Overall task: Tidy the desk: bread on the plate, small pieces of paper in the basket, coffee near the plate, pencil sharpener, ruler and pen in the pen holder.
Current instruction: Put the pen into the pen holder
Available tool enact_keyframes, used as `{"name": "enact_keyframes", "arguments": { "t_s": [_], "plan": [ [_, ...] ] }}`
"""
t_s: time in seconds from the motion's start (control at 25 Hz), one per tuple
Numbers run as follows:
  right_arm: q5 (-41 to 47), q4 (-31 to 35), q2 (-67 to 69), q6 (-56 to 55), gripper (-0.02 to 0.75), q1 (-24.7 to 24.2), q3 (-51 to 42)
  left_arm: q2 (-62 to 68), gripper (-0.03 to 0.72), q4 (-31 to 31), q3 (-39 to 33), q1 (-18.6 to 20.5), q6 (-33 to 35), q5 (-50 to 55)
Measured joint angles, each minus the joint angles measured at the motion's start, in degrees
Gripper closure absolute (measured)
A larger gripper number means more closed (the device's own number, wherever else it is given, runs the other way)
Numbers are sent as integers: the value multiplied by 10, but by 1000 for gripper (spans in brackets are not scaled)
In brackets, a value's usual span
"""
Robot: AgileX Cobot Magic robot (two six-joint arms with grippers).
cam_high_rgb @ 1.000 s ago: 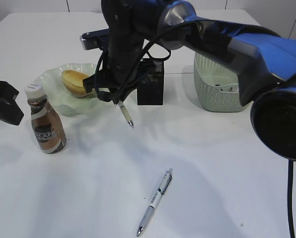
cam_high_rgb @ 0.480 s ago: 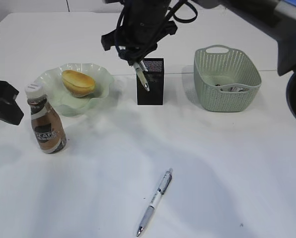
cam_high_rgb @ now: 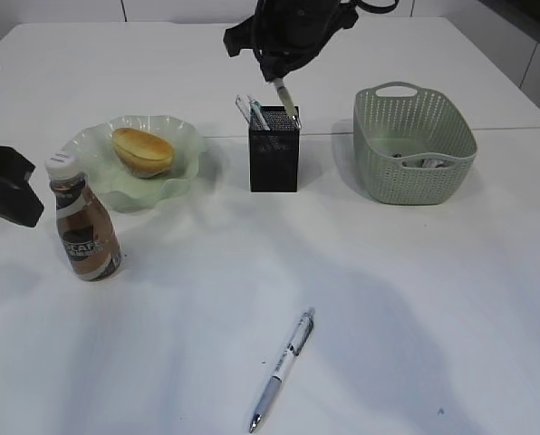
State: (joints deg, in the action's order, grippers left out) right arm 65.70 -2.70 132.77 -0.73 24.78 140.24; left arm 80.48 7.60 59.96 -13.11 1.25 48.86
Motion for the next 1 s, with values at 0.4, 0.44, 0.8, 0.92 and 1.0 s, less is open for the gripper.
{"name": "enact_keyframes", "arguments": {
  "t_s": [0.4, 0.44, 0.8, 0.92, 1.0],
  "plan": [
    [-93, 0, 0, 41, 643, -25, 0, 0, 348, 0, 0, 0, 0, 0],
    [-107, 5, 0, 43, 643, -31, 0, 0, 348, 0, 0, 0, 0, 0],
    [-185, 50, 1, 45, 643, -69, 0, 0, 348, 0, 0, 0, 0, 0],
    [-209, 76, 14, 45, 643, -78, 0, 0, 348, 0, 0, 0, 0, 0],
    [-228, 92, 36, 45, 643, -80, 0, 0, 348, 0, 0, 0, 0, 0]
  ]
}}
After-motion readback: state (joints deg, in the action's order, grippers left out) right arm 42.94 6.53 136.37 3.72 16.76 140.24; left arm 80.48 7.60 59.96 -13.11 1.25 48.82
